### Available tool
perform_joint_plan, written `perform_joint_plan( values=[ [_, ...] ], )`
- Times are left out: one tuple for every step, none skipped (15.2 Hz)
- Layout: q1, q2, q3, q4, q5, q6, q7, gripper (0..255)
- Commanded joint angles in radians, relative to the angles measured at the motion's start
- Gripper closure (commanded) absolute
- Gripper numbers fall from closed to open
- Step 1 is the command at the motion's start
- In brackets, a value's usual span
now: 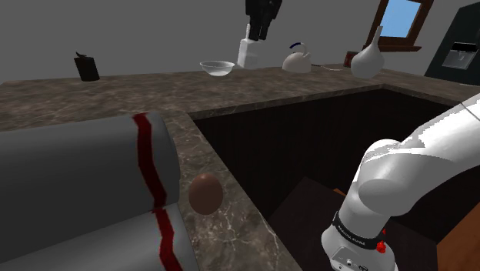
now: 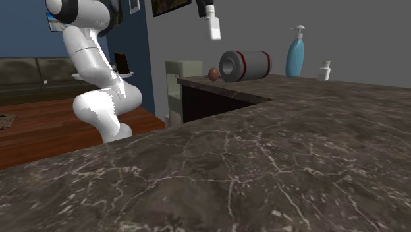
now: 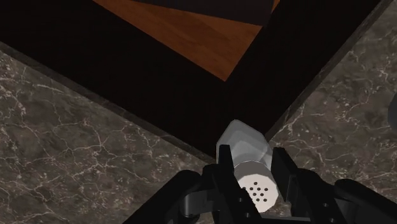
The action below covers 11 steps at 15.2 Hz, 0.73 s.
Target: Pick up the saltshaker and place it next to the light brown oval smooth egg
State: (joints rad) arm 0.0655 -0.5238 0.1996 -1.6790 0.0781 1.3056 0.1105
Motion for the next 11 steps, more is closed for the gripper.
perform_joint_plan(
  values=[
    [0.010, -0.010, 0.042, 0.004, 0.017, -0.012, 0.056, 255],
    [0.015, -0.017, 0.061, 0.004, 0.025, -0.016, 0.080, 255],
    [0.019, -0.022, 0.080, 0.005, 0.034, -0.020, 0.104, 255],
    [0.023, -0.026, 0.099, 0.008, 0.042, -0.024, 0.129, 255],
    [0.027, -0.029, 0.119, 0.011, 0.050, -0.028, 0.154, 255],
    [0.031, -0.031, 0.139, 0.015, 0.059, -0.032, 0.179, 255],
    [0.034, -0.032, 0.160, 0.021, 0.067, -0.036, 0.204, 255],
    [0.037, -0.032, 0.181, 0.028, 0.075, -0.039, 0.230, 255],
    [0.040, -0.030, 0.203, 0.036, 0.083, -0.043, 0.255, 255],
    [0.042, -0.028, 0.225, 0.045, 0.091, -0.046, 0.282, 255],
    [0.044, -0.024, 0.247, 0.055, 0.098, -0.050, 0.308, 255]
  ],
)
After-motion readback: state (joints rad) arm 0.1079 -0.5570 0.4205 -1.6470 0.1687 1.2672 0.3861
